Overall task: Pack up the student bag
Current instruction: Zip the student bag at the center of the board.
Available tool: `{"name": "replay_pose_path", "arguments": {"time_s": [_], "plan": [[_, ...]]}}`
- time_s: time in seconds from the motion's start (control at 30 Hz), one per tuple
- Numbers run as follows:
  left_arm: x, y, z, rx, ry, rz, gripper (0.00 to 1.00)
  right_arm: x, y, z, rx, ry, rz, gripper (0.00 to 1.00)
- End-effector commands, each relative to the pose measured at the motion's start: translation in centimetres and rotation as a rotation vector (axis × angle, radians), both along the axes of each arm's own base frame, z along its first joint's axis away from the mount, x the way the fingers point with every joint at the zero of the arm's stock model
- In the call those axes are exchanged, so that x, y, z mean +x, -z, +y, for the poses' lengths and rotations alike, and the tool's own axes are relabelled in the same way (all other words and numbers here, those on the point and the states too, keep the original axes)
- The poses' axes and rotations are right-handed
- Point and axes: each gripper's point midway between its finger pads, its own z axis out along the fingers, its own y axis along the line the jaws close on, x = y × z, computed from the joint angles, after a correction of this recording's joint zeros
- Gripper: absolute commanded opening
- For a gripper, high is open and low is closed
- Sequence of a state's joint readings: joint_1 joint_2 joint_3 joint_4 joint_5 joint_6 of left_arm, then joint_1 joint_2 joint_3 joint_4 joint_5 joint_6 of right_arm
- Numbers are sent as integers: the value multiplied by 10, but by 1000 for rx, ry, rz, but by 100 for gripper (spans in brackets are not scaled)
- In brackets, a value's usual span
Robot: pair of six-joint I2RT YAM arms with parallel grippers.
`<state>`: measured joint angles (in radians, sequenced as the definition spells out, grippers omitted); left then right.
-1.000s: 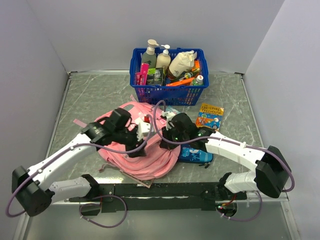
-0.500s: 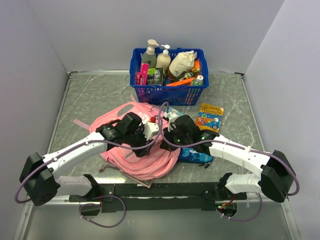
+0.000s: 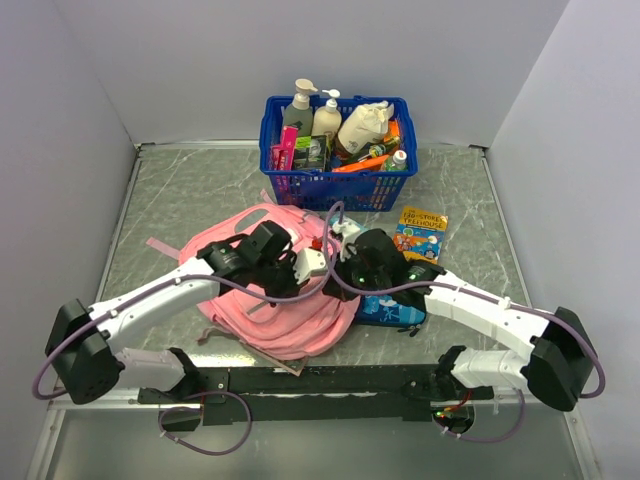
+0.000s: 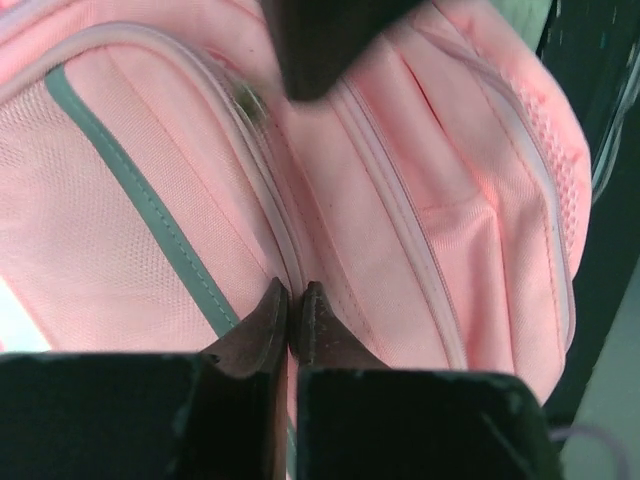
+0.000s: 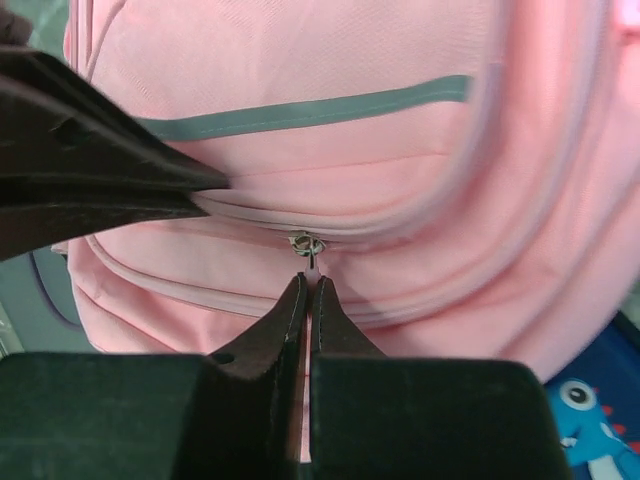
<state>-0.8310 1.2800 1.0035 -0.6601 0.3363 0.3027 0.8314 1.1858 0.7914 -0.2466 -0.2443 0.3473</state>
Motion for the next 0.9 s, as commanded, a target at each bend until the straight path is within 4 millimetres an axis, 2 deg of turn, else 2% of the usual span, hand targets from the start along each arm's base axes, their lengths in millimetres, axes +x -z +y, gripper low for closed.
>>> {"name": "replay_pose_path", "arguments": {"time_s": [0.0,0.13,0.2,0.43,0.47,0.53,0.57,0.63,0.67,0.7,0.77,0.8,0.83,0.87], "plan": [[-22,-27,33,50,264,-163,1,26,-28,-15,35,72,-90,0],[-47,-38,50,22,373,-196,1,36,-30,-16,20,71,-98,0],[-58,-36,58,33,413,-175,1,44,-28,-15,9,72,-101,0],[-82,-38,59,-21,503,-131,1,69,-35,9,13,36,-124,0],[-84,-37,59,-17,525,-123,1,73,-29,12,1,35,-114,0],[-88,-35,63,-3,541,-108,1,82,-35,16,-2,49,-131,9],[-87,-35,64,-4,532,-117,1,84,-34,16,-12,53,-125,27],[-85,-37,62,-22,533,-151,1,86,-37,12,-20,72,-140,47],[-86,-37,64,-35,525,-170,1,89,-45,4,-21,113,-176,60],[-84,-37,65,-38,511,-197,1,85,-38,-4,-37,128,-179,64],[-83,-38,68,-62,500,-258,1,88,-48,-18,-32,177,-252,66],[-81,-39,70,-63,492,-288,1,84,-37,-24,-45,184,-255,66],[-81,-38,72,-67,485,-308,1,81,-34,-28,-49,177,-276,65],[-78,-48,72,-97,467,-364,1,81,-44,-28,-12,179,-320,65]]}}
